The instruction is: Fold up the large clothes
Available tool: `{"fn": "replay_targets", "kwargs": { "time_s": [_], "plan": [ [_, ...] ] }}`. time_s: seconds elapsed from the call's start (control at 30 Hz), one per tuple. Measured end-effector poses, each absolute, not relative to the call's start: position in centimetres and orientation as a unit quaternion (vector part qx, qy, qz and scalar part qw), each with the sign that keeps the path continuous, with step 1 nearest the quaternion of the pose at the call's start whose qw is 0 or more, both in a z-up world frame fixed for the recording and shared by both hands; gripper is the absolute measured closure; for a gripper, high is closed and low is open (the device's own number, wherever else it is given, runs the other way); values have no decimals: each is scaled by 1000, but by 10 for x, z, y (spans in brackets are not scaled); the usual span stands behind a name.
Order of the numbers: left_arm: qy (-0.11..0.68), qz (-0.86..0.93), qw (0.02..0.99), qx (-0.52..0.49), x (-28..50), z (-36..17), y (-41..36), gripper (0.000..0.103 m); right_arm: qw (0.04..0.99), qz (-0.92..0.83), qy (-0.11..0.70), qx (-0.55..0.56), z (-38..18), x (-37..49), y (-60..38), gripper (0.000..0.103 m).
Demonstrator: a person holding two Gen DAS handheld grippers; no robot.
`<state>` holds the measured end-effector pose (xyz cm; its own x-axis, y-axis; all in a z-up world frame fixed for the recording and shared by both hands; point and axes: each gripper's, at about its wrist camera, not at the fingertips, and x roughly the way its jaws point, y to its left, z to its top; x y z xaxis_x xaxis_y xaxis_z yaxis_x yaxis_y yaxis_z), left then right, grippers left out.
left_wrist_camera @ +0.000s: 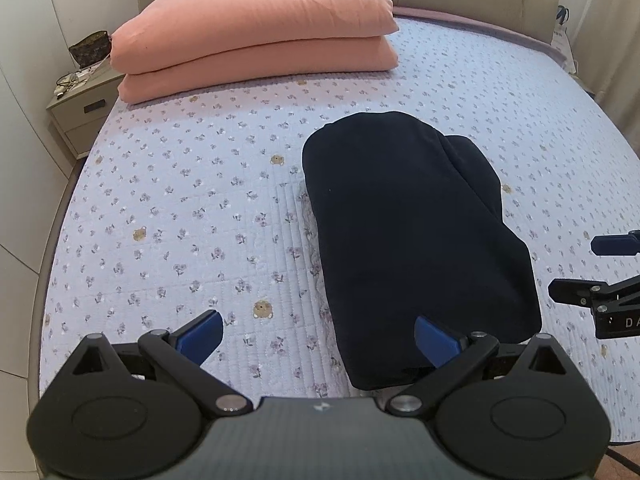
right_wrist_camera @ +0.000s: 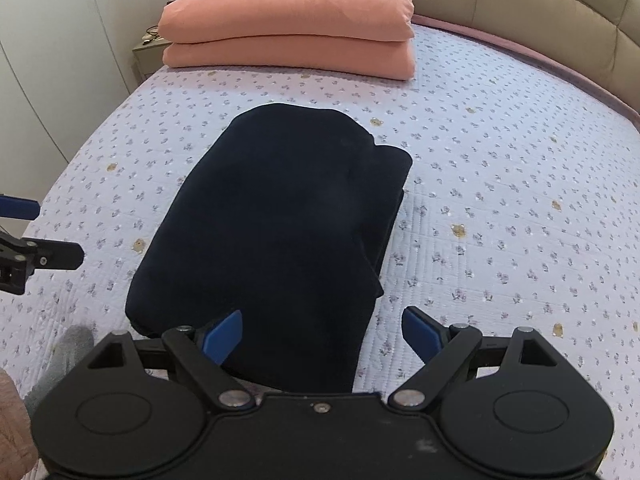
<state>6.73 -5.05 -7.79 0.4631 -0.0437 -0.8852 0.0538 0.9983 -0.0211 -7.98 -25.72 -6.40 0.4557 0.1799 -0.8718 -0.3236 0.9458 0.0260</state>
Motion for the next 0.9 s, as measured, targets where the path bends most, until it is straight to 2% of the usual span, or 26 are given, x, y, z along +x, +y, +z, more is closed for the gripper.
{"fn": "replay_targets", "kwargs": {
  "time_s": [0.9],
  "plan": [
    [526,-38,849,5,68,-81,-51,0,844,164,505,-71,-67,-81,-253,1]
  ]
}}
